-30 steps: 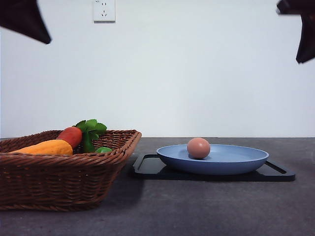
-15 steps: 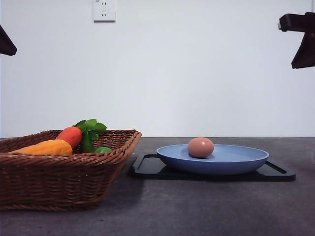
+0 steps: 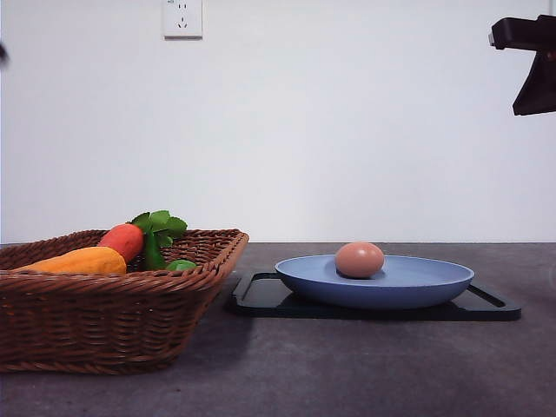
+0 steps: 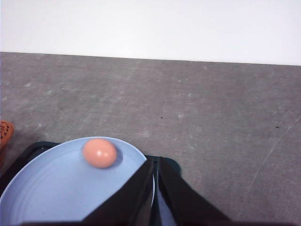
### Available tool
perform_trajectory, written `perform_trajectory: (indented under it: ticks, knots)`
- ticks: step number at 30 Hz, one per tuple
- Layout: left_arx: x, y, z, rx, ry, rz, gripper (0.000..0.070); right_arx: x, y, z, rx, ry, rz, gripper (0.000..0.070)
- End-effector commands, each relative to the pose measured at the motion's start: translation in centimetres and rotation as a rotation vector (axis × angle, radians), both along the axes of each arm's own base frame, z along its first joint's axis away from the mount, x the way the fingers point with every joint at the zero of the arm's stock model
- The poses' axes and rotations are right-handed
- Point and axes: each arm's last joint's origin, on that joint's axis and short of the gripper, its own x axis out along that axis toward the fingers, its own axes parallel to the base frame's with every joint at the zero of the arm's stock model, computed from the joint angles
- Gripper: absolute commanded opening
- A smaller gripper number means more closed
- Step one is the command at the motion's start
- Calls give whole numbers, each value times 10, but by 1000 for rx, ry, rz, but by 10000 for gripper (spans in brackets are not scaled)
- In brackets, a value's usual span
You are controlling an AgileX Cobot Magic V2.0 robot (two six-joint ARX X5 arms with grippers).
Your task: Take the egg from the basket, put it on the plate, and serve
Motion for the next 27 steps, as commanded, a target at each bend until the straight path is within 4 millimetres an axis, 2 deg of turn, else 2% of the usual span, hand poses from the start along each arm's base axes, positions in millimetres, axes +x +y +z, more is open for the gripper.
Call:
perform_trajectory:
  ticks: [1, 6, 10, 13, 23, 27]
  knots:
    - [-16, 5, 11, 2, -115, -4, 0, 1, 1, 1, 15, -6, -3, 0]
    - [-53, 21, 15, 90, -299, 71, 0, 1, 1, 1, 15, -6, -3, 0]
    - [-62, 28, 7, 165, -315, 169, 0, 1, 1, 1, 15, -6, -3, 0]
    - [-59, 30, -8, 183, -296, 225, 0, 1, 1, 1, 15, -6, -3, 0]
    - [-19, 33, -86, 108, -168, 307, 0, 1, 1, 1, 15, -6, -3, 0]
    - [-11, 33, -108, 93, -132, 309, 0, 1, 1, 1, 15, -6, -3, 0]
